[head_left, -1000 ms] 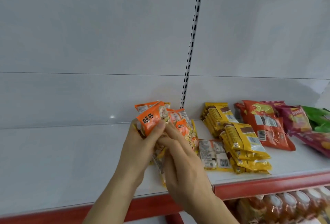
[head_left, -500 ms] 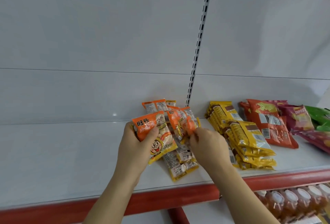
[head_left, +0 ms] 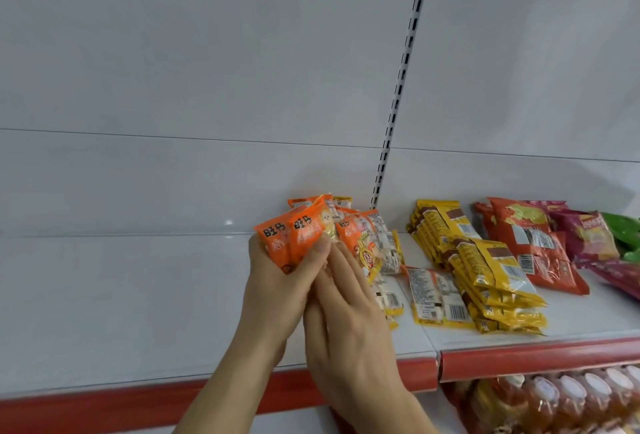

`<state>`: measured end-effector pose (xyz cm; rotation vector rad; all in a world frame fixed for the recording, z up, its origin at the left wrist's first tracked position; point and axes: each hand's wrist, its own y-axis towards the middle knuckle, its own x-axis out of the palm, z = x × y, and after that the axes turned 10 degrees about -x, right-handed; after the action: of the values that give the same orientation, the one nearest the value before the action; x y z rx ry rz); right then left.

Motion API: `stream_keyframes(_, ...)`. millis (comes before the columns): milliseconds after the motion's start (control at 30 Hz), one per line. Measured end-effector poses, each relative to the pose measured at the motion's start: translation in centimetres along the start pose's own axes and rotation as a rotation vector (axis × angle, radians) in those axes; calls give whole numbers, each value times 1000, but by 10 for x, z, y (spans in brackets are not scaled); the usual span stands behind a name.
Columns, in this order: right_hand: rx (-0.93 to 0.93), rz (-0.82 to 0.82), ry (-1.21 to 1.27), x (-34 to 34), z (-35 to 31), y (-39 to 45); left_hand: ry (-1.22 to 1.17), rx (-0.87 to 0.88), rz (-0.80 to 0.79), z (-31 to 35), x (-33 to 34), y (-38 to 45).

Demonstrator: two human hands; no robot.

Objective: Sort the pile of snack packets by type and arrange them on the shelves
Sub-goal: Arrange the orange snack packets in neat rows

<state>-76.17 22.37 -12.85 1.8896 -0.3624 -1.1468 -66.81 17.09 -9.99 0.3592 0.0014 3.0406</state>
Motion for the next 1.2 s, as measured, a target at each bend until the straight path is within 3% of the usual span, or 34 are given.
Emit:
stream_keyframes(67, 79, 19, 140, -8, 3, 3, 34, 11, 44, 0, -8, 6)
stream_keyframes(167, 346, 50, 16, -20, 29, 16, 67, 4, 68, -1, -20, 12)
stream_keyframes(233, 550, -190, -115, -24, 51, 27, 79, 1, 81, -2, -28, 15)
stream_keyframes(300, 609, -397, -213, -18, 71, 31, 74, -5, 86, -3, -35, 16)
stream_keyframes(433, 580, -328, -354, -11, 80, 33, 83, -36, 78, -4, -44, 16)
stream_keyframes(567, 371, 53, -399, -25, 43, 35, 129, -22, 97, -5, -46, 16)
stream_keyframes(667, 180, 177, -334, -7, -3, 28, 142, 14, 84, -4, -35, 12)
stream_keyframes(833, 120, 86, -196, 24, -19, 0, -3, 50, 29, 2, -18, -4)
stream_keyframes(1067, 145, 78, 64, -21, -8, -11, 51, 31, 26, -9, -4, 1)
stream_keyframes(1133, 219, 95, -54, -40, 11, -16, 21, 17, 43, -11, 0, 3)
stream_keyframes(1200, 304, -42, -418, -60, 36, -16, -15, -1, 44, -13, 6, 1)
